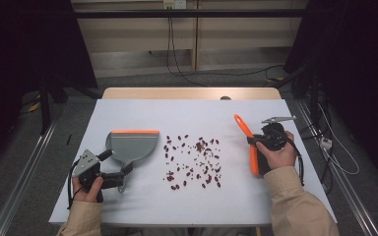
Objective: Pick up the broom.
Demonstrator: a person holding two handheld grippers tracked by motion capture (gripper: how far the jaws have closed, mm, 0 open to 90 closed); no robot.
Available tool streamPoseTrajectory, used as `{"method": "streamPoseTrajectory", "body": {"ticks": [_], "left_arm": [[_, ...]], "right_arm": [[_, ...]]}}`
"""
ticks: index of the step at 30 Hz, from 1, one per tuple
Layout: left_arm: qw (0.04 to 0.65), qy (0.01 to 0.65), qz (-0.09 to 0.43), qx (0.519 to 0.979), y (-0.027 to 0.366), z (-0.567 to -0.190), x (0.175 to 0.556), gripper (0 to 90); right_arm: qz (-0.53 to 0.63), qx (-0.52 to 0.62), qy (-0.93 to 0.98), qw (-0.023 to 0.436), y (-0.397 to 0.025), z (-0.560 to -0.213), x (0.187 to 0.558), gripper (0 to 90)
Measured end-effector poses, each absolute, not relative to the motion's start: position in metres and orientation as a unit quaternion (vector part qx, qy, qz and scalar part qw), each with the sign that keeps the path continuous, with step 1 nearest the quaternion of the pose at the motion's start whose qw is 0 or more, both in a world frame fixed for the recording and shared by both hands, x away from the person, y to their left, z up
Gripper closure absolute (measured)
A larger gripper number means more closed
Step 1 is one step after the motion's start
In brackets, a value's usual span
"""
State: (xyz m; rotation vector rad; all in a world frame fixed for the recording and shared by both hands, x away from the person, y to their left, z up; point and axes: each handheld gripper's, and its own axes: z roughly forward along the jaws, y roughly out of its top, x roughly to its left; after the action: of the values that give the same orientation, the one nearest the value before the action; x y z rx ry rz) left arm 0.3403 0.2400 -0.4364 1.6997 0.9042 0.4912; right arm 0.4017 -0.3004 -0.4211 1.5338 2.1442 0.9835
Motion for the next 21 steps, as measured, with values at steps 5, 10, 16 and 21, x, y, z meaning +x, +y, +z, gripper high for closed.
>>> {"method": "streamPoseTrajectory", "body": {"ticks": [5,10,16,21], "left_arm": [[0.547,0.383,0.21,0.714,0.239,-0.436,0.34,3.3],[0.549,0.383,0.213,0.711,0.238,-0.434,0.34,3.3],[0.555,0.382,0.216,0.707,0.236,-0.428,0.341,3.6],[0.559,0.37,0.224,0.707,0.231,-0.421,0.342,3.6]], "right_arm": [[0.396,0.527,0.728,0.189,-0.304,-0.409,0.391,71.0],[0.435,0.515,0.707,0.214,-0.308,-0.397,0.38,71.3],[0.465,0.51,0.69,0.218,-0.311,-0.392,0.374,71.4],[0.48,0.505,0.679,0.23,-0.309,-0.389,0.371,71.5]]}}
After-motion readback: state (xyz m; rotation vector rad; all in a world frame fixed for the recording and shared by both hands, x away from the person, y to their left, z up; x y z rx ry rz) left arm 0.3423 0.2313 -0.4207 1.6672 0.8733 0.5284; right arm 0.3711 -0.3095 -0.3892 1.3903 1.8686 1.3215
